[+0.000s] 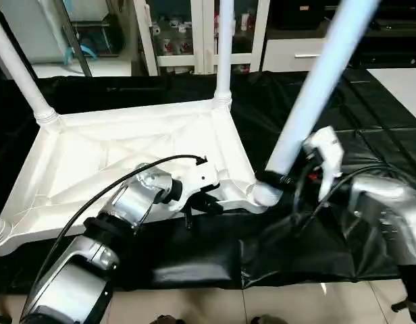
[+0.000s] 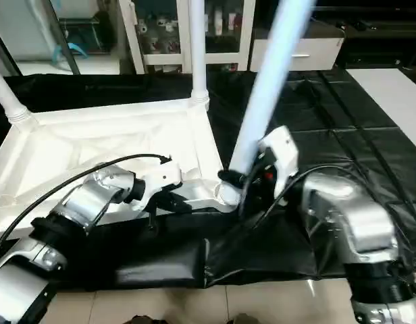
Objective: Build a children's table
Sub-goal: Insert table leg to table base
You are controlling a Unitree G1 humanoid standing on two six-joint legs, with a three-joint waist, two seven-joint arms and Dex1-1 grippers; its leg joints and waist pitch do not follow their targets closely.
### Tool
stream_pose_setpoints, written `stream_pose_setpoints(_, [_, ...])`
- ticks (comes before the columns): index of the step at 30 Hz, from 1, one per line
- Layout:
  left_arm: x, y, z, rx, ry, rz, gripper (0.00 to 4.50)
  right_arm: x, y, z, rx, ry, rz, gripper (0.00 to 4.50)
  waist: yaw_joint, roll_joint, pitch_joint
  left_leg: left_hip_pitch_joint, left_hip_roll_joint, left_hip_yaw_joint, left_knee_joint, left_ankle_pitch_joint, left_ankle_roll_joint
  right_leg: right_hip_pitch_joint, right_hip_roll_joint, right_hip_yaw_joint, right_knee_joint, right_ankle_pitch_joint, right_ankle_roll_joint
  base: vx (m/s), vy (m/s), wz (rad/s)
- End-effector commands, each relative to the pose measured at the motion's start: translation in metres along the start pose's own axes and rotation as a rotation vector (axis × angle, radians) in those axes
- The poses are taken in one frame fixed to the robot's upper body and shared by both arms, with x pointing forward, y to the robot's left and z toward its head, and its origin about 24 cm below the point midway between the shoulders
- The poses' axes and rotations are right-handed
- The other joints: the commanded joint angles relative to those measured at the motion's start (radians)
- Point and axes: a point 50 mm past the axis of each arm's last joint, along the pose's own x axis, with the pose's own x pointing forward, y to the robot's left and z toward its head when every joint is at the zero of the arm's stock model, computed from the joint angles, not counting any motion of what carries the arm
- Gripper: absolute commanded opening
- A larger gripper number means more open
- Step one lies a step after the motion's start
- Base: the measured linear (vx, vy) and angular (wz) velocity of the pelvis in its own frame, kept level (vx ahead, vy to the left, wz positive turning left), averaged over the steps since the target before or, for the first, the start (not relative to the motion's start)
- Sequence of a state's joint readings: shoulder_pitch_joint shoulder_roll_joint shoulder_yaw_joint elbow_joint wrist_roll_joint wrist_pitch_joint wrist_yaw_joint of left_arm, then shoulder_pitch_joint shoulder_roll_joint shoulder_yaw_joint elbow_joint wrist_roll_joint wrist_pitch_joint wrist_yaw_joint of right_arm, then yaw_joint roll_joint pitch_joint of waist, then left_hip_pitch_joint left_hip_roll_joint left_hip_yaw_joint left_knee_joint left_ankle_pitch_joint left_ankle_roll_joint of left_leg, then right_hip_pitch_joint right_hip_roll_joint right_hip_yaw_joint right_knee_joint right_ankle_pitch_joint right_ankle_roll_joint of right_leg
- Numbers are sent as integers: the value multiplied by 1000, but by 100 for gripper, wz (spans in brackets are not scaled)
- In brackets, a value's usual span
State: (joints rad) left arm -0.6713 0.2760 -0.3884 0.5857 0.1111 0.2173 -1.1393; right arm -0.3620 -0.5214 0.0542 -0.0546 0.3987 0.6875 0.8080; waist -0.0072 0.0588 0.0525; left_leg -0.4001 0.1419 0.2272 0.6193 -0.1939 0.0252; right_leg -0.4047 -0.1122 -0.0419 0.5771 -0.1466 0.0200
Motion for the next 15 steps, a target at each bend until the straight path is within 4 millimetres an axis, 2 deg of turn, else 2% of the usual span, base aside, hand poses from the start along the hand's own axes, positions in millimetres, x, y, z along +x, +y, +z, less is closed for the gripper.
stream_pose_setpoints(1, [4,-6,-7,-69,-46,2,0,6,-2,10,-40,-19,-1,188,2,-24,-69,37,85,-56,-94,-317,-18,23,-51,31,-63,-328,-240,0,0,0])
stream_pose_setpoints(2, [4,-7,-7,-71,-50,4,0,13,-2,9,-28,-10,17,188,-1,-28,-69,35,84,-56,-94,-316,-15,23,-50,31,-63,-328,-243,0,0,0])
stream_pose_setpoints(4, [4,-8,-7,-71,-50,5,0,16,-2,7,-35,7,26,188,-5,-25,-68,35,85,-57,-93,-318,-14,23,-51,31,-63,-335,-246,0,0,0])
stream_pose_setpoints(9, [3,-9,-7,-70,-40,0,0,24,-6,4,-37,55,56,188,-7,-24,-70,34,84,-55,-93,-301,-5,26,-47,31,-59,-293,-255,0,0,0])
stream_pose_setpoints(10, [2,-10,-7,-69,-39,-1,0,25,-6,4,-28,54,63,188,-10,-50,-70,32,84,-51,-91,-298,4,27,-47,31,-62,-299,-255,0,0,0])
stream_pose_setpoints(11, [1,-10,-8,-69,-39,-3,0,26,-7,3,-10,60,71,187,-4,-34,-69,32,86,-54,-91,-277,12,27,-53,33,-58,-304,-253,0,0,0])
stream_pose_setpoints(15, [0,-10,-8,-67,-34,-2,0,28,-10,-3,-21,118,87,187,-5,-35,-70,35,86,-52,-90,-272,12,26,-49,32,-57,-285,-262,0,0,0])
